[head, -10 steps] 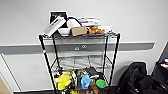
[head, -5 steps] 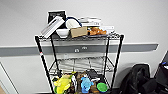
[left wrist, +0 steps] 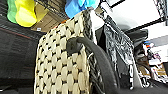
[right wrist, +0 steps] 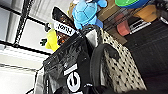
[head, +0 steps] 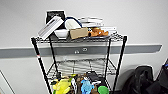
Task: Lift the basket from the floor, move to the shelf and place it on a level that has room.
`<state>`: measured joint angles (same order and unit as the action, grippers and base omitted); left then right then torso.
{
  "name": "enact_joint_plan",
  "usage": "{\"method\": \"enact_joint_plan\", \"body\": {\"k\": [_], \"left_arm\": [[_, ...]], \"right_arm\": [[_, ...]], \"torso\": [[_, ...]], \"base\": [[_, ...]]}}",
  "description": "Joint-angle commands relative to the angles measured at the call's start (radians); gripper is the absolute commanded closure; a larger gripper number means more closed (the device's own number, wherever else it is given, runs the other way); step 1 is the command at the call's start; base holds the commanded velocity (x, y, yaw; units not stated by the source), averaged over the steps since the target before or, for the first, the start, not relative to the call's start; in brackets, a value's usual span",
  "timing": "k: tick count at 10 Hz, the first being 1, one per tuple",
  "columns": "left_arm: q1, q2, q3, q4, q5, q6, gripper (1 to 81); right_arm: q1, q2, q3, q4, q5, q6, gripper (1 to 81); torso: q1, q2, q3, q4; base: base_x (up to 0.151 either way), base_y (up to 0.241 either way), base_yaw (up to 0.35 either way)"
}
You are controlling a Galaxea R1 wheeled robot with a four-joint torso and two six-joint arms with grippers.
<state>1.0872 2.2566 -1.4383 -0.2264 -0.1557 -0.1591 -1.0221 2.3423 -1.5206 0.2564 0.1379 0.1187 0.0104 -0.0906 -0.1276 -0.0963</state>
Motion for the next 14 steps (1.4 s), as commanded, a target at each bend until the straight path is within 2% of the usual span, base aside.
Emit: {"method": "enact_joint_plan", "body": {"k": [1,14], "left_arm": [[-0.105,-0.014,0.056,0.044,0.002,0.004,81.1],[-0.105,-0.014,0.062,0.044,0.004,0.004,81.1]], "right_arm": [[0.104,-0.029,0.062,-0.005,-0.017,0.01,81.1],[0.107,-0.029,0.065,-0.005,-0.017,0.012,81.1]], "torso": [[0.0,0.0,0.0,0.0],[0.0,0.0,0.0,0.0]], "base": [[0.116,0.0,0.0],[0.107,0.0,0.0]]}}
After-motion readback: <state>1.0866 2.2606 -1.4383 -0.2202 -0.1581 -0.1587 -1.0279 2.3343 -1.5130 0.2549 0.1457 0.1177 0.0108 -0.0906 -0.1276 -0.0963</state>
